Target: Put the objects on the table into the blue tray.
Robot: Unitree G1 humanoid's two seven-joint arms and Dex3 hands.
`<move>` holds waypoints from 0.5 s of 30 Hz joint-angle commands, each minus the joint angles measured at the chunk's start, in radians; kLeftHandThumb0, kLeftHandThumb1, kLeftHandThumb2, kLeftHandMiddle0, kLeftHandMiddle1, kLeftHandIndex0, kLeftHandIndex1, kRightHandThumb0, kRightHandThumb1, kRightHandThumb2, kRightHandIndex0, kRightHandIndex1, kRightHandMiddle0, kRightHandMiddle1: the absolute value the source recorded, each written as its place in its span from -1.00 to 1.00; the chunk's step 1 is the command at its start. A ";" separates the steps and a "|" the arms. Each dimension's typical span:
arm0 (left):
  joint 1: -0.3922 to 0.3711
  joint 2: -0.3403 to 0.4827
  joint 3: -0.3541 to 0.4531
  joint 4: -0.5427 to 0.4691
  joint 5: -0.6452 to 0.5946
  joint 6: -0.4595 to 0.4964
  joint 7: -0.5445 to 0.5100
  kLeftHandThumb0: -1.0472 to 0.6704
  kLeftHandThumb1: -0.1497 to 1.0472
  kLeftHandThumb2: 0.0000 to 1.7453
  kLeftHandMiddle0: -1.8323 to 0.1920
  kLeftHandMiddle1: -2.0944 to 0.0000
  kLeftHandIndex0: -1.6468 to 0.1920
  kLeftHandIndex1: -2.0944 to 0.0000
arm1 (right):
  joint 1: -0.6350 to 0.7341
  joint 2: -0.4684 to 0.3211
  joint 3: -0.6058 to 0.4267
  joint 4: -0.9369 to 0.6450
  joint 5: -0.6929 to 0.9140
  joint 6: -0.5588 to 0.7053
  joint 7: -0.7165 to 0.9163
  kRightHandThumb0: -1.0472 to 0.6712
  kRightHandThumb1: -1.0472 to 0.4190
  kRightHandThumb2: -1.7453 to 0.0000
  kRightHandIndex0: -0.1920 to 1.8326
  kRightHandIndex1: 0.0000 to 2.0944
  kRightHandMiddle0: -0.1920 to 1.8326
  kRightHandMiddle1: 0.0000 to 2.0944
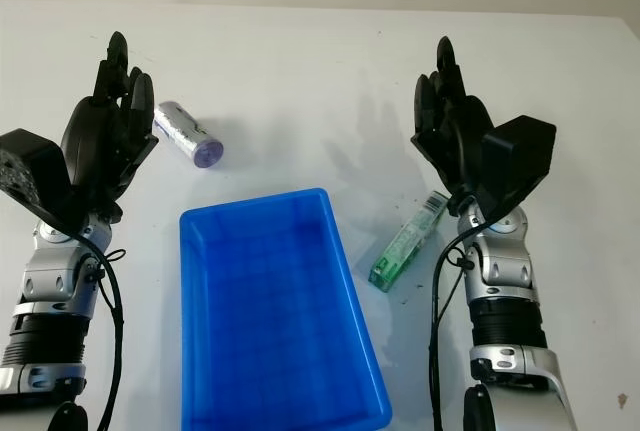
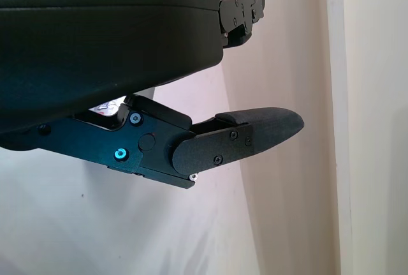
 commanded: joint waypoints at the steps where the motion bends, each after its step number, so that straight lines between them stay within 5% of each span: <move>1: 0.020 0.000 0.003 -0.025 -0.004 -0.004 0.000 -0.54 1.00 -0.28 1.00 1.00 1.00 1.00 | 0.021 0.006 -0.002 -0.025 0.006 0.002 0.001 -0.58 -1.00 0.16 -1.00 -1.00 -1.00 -1.00; 15: -0.017 0.002 -0.006 0.022 0.007 -0.006 0.014 -0.54 1.00 -0.29 1.00 0.99 1.00 1.00 | -0.002 -0.014 -0.003 -0.036 0.026 0.030 0.027 -0.57 -1.00 0.23 -1.00 -1.00 -1.00 -1.00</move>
